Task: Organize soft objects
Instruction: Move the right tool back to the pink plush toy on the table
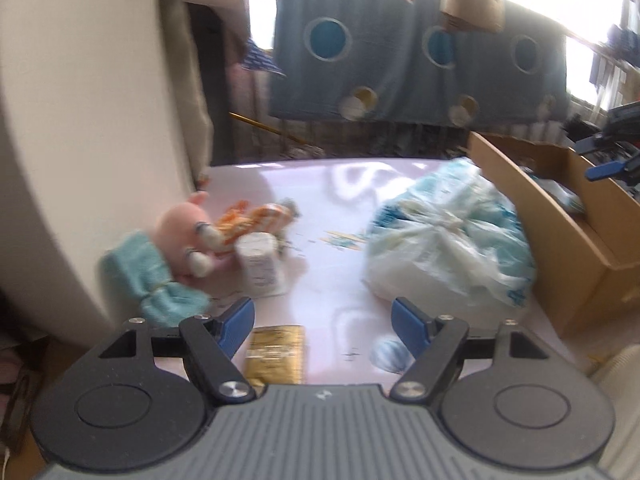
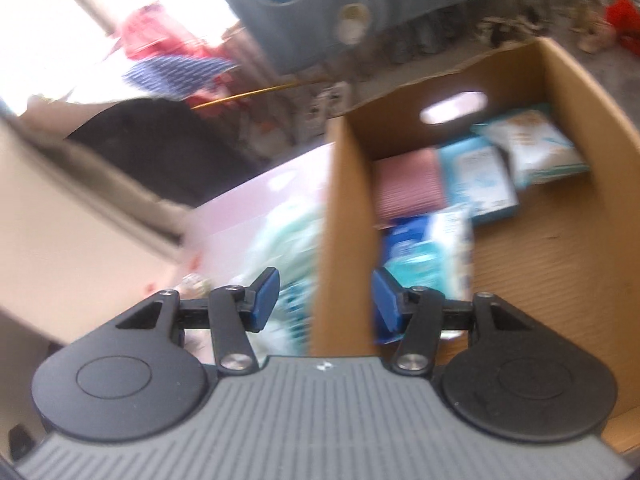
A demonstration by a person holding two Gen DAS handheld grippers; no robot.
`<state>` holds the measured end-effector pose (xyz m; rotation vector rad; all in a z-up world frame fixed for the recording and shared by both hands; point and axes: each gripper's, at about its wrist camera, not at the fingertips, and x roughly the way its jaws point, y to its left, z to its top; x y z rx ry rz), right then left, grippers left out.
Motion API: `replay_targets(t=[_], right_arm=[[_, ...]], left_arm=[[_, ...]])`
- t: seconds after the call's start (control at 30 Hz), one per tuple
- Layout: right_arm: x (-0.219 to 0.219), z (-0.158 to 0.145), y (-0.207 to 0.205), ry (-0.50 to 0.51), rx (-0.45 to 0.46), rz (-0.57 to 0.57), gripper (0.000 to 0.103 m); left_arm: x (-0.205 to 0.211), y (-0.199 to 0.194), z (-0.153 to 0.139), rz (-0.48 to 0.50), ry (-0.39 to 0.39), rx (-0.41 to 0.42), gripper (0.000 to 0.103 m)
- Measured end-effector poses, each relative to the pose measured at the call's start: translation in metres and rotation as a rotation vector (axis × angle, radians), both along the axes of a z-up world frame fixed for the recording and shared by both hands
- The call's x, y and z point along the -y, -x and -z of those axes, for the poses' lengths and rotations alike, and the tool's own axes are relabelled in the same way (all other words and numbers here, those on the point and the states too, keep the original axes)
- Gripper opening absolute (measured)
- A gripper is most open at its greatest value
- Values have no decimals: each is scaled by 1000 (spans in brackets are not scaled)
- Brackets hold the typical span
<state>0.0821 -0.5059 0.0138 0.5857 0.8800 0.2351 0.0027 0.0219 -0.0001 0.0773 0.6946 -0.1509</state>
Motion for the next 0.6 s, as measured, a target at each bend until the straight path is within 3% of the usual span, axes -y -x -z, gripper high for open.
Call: replay_targets(t=[0.23, 0.37, 0.6], right_arm=[[-120, -20, -32, -127, 33, -263, 56], [-208, -16, -72, -175, 24, -416, 69], [-353, 21, -152, -117, -17, -561, 75]], left_arm=[[-35, 2, 0, -160, -50, 66, 77], [-64, 1, 2, -228, -52, 72, 77], [-126, -3, 12, -345, -41, 69, 77]])
